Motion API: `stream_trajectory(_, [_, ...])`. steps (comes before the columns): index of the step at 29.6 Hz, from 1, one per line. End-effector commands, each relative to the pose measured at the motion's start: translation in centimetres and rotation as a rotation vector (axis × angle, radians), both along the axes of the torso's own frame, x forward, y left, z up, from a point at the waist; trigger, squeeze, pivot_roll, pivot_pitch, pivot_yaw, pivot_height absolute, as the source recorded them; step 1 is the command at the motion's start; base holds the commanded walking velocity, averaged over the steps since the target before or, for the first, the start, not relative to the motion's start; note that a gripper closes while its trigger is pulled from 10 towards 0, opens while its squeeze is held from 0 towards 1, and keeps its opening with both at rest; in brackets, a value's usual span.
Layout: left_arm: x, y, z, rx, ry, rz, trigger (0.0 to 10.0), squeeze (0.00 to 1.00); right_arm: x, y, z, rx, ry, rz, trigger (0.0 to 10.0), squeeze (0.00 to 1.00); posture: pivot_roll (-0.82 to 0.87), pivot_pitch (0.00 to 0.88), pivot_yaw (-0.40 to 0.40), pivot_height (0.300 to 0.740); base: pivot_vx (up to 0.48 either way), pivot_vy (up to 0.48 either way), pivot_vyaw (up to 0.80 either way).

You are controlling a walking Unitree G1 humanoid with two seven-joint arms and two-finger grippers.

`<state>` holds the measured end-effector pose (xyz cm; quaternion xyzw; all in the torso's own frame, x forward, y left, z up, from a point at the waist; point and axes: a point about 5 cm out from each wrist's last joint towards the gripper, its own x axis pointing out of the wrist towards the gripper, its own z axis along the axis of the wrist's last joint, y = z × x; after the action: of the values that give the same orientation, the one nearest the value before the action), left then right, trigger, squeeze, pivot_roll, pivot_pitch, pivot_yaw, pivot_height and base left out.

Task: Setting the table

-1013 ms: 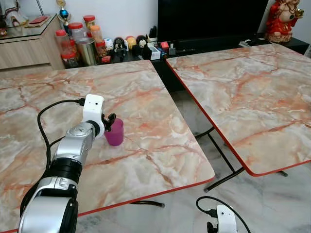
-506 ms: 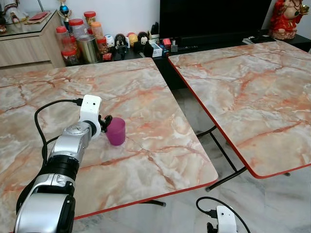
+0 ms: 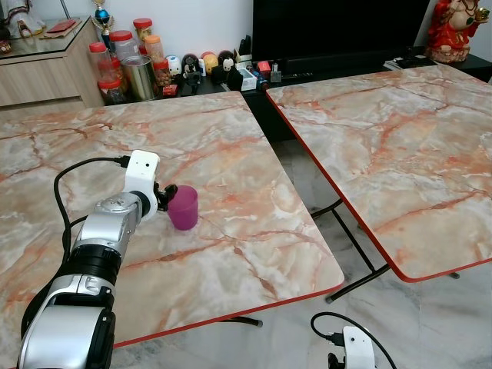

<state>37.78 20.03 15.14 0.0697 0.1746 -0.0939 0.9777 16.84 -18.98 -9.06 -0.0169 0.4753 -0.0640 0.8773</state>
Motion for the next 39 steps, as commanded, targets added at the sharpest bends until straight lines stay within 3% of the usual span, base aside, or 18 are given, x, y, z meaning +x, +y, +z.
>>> stream_trajectory(1, [-0.05,-0.03,-0.03,0.012,0.011,-0.012,10.0,0.00,-0.01,-0.03,0.00,0.000,-0.001,-0.002,10.0,0.00,-0.01,0.000,0.014,0.740,0.000,0.000,0.00])
stream_trajectory(10, [-0.19,-0.12,-0.47,0.014,0.035,-0.018,10.0,0.00,-0.09,0.00,-0.03,0.001,0.000,-0.004,10.0,0.00,-0.01,0.000,0.017,0.740,0.000,0.000,0.00])
stream_trajectory(11, [-0.21,-0.12,-0.52,0.016,0.041,-0.020,9.6,0.00,-0.09,0.01,-0.04,0.002,0.001,-0.004,10.0,0.00,-0.01,0.000,0.017,0.740,0.000,0.000,0.00])
stream_trajectory(14, [-0.28,-0.08,-0.73,0.020,0.051,-0.022,10.0,0.00,-0.09,0.01,-0.04,0.002,0.001,-0.004,10.0,0.00,-0.01,0.000,0.017,0.740,0.000,0.000,0.00])
stream_trajectory(17, [-0.34,-0.12,-0.89,0.021,0.058,-0.027,9.6,0.00,-0.08,0.02,-0.03,0.001,0.001,-0.003,10.0,0.00,-0.01,0.000,0.017,0.740,0.000,0.000,0.00])
stream_trajectory(18, [-0.36,-0.13,-0.93,0.022,0.059,-0.028,8.3,0.00,-0.07,0.02,-0.03,0.001,0.000,-0.003,10.0,0.00,-0.01,0.000,0.017,0.740,0.000,0.000,0.00])
stream_trajectory(19, [-0.38,-0.16,-0.97,0.021,0.061,-0.029,4.3,0.00,-0.07,0.01,-0.03,0.001,0.000,-0.003,10.0,0.00,-0.01,0.000,0.017,0.740,0.000,0.000,0.00])
stream_trajectory(21, [-0.38,-0.16,-0.95,0.020,0.061,-0.030,4.3,0.00,-0.06,0.02,-0.02,0.001,0.000,-0.003,10.0,0.00,-0.01,0.000,0.015,0.740,0.000,0.000,0.00])
stream_trajectory(22, [-0.38,-0.15,-0.95,0.020,0.061,-0.030,0.6,0.00,-0.06,0.02,-0.02,0.001,0.000,-0.004,10.0,0.00,-0.01,0.000,0.015,0.740,0.000,0.000,0.00])
stream_trajectory(23, [-0.38,-0.19,-0.96,0.021,0.063,-0.031,0.0,0.00,-0.05,0.02,-0.02,0.001,0.000,-0.004,10.0,0.00,-0.01,0.000,0.015,0.740,0.000,0.000,0.00])
stream_trajectory(39, [-0.38,-0.27,-1.02,0.026,0.066,-0.040,0.0,0.00,0.06,0.02,0.02,0.001,-0.001,-0.005,10.0,0.00,-0.01,0.000,0.015,0.740,0.000,0.000,0.00])
